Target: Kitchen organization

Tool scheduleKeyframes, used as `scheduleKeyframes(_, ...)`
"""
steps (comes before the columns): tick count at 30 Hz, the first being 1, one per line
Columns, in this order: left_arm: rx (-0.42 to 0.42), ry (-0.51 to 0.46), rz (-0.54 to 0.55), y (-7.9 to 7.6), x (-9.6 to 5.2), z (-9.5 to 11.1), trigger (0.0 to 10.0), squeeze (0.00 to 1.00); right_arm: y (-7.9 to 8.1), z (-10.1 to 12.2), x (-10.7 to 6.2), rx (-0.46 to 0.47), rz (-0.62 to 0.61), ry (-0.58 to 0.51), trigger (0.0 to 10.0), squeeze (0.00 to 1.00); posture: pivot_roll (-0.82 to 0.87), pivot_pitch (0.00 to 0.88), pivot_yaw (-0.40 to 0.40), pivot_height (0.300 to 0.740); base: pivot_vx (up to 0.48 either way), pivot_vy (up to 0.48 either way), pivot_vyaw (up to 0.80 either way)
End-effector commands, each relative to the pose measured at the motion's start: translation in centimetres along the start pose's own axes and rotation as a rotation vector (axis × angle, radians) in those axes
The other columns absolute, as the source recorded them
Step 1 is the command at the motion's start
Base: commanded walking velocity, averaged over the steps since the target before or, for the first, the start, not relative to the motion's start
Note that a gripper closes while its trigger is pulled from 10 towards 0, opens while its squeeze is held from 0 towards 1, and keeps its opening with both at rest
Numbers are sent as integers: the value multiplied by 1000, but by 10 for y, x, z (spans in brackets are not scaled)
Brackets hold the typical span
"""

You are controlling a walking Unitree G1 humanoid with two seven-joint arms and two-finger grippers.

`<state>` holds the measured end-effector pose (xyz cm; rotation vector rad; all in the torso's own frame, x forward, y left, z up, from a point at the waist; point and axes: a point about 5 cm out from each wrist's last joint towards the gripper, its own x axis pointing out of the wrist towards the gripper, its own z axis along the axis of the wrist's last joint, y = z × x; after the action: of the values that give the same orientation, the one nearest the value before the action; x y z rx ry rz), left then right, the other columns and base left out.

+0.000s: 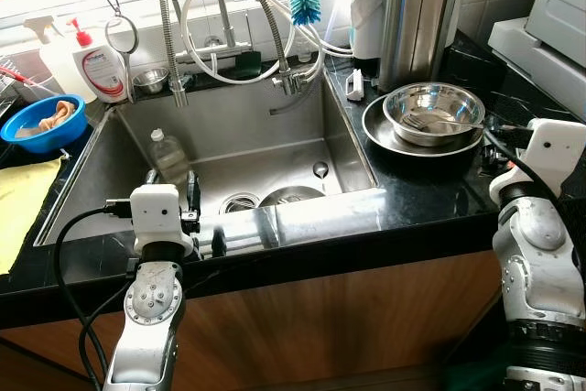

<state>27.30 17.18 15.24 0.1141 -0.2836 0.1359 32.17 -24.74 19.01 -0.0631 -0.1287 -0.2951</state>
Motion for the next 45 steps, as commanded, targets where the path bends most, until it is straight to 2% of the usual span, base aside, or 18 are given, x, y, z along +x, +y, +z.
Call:
scheduleKeyframes(1, 36, -7, 9, 6, 1, 1, 10000, 0, 9, 5, 2, 19, 28, -23, 10000, 0, -213, 0, 138, 740, 0, 0, 0)
scheduleKeyframes(13, 34, -11, 6, 5, 1, 1, 10000, 0, 10, 5, 5, 15, 30, -32, 10000, 0, -213, 0, 138, 740, 0, 0, 0)
scheduleKeyframes(14, 34, -11, 7, 5, 1, 1, 10000, 0, 10, 6, 5, 16, 29, -35, 4941, 0, -212, 0, 137, 740, 0, 0, 0)
scheduleKeyframes(15, 34, -11, 8, 5, 1, 1, 10000, 0, 10, 6, 5, 16, 28, -38, 1294, 0, -212, 0, 137, 740, 0, 0, 0)
scheduleKeyframes(16, 34, -10, 8, 5, 1, 1, 10000, 0, 10, 7, 5, 17, 28, -40, 1294, 0, -212, 0, 137, 740, 0, 0, 0)
scheduleKeyframes(17, 35, -10, 8, 5, 1, 1, 10000, 0, 10, 7, 5, 17, 27, -40, 0, 0, -212, 0, 137, 740, 0, 0, 0)
scheduleKeyframes(39, 38, -14, 8, 5, 3, 2, 10000, 0, 14, 7, 7, 24, 34, -48, 0, 0, -211, 0, 140, 740, 0, 0, 0)
scheduleKeyframes(45, 61, -27, -8, 3, 3, 4, 10000, 0, 17, 10, 7, 32, 48, -61, 0, 0, -210, 0, 139, 740, 0, 0, 0)
